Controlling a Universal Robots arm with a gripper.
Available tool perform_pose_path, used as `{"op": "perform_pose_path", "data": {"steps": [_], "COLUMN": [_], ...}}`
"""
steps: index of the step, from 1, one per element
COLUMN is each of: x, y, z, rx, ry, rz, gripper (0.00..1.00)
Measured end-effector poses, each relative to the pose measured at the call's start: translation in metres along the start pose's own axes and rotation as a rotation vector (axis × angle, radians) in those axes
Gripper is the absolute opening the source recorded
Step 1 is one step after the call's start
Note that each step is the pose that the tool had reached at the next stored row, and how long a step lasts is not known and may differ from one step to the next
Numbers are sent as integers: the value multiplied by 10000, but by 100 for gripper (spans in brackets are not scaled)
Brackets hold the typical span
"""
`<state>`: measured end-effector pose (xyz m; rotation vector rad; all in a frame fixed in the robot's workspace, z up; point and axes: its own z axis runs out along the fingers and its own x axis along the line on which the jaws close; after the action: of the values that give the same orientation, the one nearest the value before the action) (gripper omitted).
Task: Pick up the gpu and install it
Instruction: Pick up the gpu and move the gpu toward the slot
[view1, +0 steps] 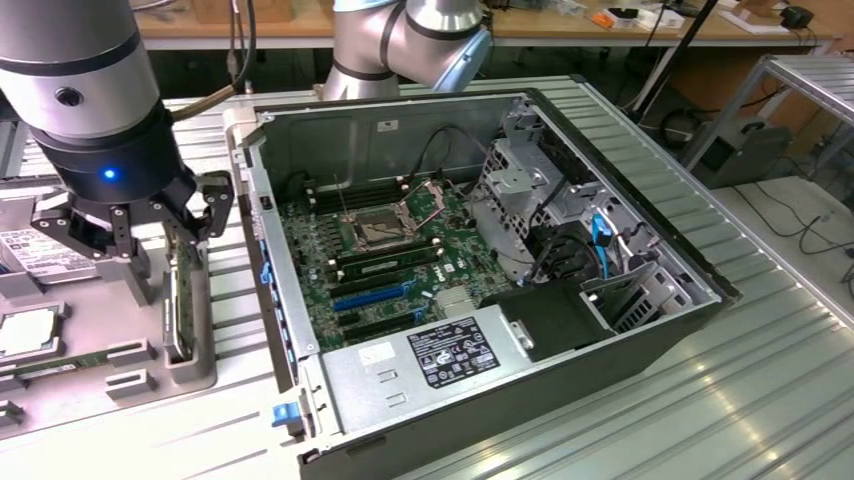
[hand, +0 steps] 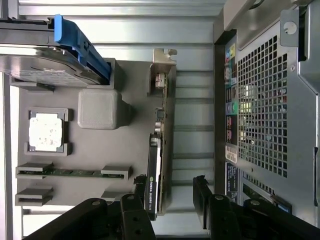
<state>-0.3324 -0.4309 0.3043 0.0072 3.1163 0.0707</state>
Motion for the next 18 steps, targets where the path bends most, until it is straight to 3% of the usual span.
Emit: {"op": "perform_pose_path", "data": {"steps": [11,17,18], "x": [50,60,66], "y": [-7,-11,-13], "z": [109,199,250], "rx": [0,0,0], "ry": [0,-1,-2], "rz": [0,22,35], "gripper": [50,50,50]}}
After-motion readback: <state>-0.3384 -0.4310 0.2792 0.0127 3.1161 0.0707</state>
